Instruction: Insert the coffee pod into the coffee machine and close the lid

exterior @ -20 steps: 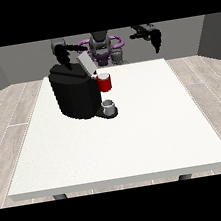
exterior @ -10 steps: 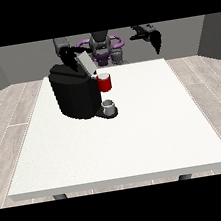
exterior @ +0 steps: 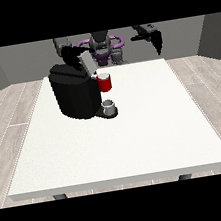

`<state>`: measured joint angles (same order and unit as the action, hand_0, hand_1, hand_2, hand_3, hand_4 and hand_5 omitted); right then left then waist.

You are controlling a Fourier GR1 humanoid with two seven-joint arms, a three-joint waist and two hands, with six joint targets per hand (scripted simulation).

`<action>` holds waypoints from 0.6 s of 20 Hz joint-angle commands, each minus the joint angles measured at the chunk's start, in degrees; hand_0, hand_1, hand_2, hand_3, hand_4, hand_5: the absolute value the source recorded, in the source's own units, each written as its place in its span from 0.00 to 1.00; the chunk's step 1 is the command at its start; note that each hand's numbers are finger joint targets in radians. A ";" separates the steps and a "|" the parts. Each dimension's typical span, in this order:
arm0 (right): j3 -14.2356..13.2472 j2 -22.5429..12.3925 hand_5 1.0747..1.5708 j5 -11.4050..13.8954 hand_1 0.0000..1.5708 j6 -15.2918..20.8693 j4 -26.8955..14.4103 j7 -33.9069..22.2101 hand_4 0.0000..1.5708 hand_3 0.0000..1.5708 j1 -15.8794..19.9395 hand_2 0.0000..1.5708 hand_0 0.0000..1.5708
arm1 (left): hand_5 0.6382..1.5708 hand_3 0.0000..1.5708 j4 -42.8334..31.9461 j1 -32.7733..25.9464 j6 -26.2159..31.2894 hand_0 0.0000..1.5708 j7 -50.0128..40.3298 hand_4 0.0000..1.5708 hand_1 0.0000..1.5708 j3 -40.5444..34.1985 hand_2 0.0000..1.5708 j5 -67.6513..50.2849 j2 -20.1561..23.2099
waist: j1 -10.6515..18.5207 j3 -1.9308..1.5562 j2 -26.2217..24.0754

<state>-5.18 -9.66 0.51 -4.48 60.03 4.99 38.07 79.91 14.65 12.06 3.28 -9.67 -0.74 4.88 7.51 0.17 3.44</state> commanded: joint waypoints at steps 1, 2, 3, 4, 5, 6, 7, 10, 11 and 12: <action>0.94 2.10 1.00 1.94 0.00 2.35 -2.48 1.75 0.00 0.00 1.40 0.00 0.00 | 1.00 0.00 -0.19 0.36 -2.47 0.00 1.39 0.00 0.00 1.79 0.00 2.10 -1.29 | 0.20 -0.17 2.41; 0.85 0.32 1.00 1.45 0.00 0.19 -2.54 -0.87 0.05 0.00 0.11 0.00 0.00 | 1.00 0.00 2.18 -0.39 1.89 0.00 -3.86 0.00 0.00 -1.21 0.00 -2.96 2.19 | 1.57 -0.18 -1.38; 1.37 1.44 1.00 2.88 0.00 2.27 -3.11 1.73 0.12 0.00 1.51 0.00 0.00 | 1.00 0.00 1.35 -2.07 0.45 0.00 1.53 0.00 0.00 2.36 0.00 0.67 -0.73 | 2.30 -0.17 1.83; 1.94 1.27 1.00 2.43 0.00 1.11 -2.18 -1.54 0.07 0.00 3.17 0.00 0.00 | 1.00 0.00 0.02 -1.18 -1.00 0.00 0.57 0.00 0.00 0.99 0.00 -0.01 -0.93 | 1.37 -0.16 0.91; 0.99 1.21 1.00 2.85 0.00 2.70 -3.20 1.24 0.10 0.00 3.67 0.00 0.00 | 1.00 0.00 0.31 0.60 -0.06 0.00 1.31 0.00 0.00 0.23 0.00 -0.65 0.56 | 1.90 -0.17 3.27; 0.49 -0.36 1.00 1.75 0.00 0.02 -2.96 0.60 0.14 0.00 2.97 0.00 0.00 | 1.00 0.00 0.35 -1.68 -0.63 0.00 2.08 0.02 0.00 0.86 0.00 -0.32 -0.38 | 1.06 -0.17 1.62; 4.89 4.40 1.00 3.74 0.00 2.77 0.72 -4.43 0.09 0.00 2.74 0.00 0.00 | 1.00 0.00 -3.85 -2.53 -1.79 0.00 4.43 0.08 0.00 -0.15 0.00 0.93 -0.41 | -1.03 -0.14 -0.73; 4.03 1.54 1.00 3.86 0.00 1.38 0.39 -3.22 0.14 0.00 5.55 0.00 0.00 | 1.00 0.00 -2.93 -0.48 0.24 0.00 1.56 0.12 0.00 -0.63 0.00 -0.94 1.24 | 0.86 -0.16 0.79; 5.58 3.38 1.00 5.74 0.00 4.33 0.64 -5.33 0.11 0.00 6.81 0.00 0.00 | 1.00 0.00 -3.18 0.29 -2.44 0.00 1.99 0.11 0.00 0.35 0.00 1.24 -0.11 | 1.01 -0.15 0.57; 5.26 0.95 1.00 5.63 0.00 1.98 0.06 -3.50 0.08 0.00 5.36 0.00 0.00 | 1.00 0.00 -1.69 0.51 -0.09 0.00 0.26 0.09 0.00 -0.21 0.00 -0.83 1.16 | 2.11 -0.16 0.54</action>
<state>-4.11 -8.30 1.96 -1.09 60.14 -1.00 41.75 78.06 14.37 11.29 4.69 -9.52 -0.78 5.21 7.75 -0.45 3.90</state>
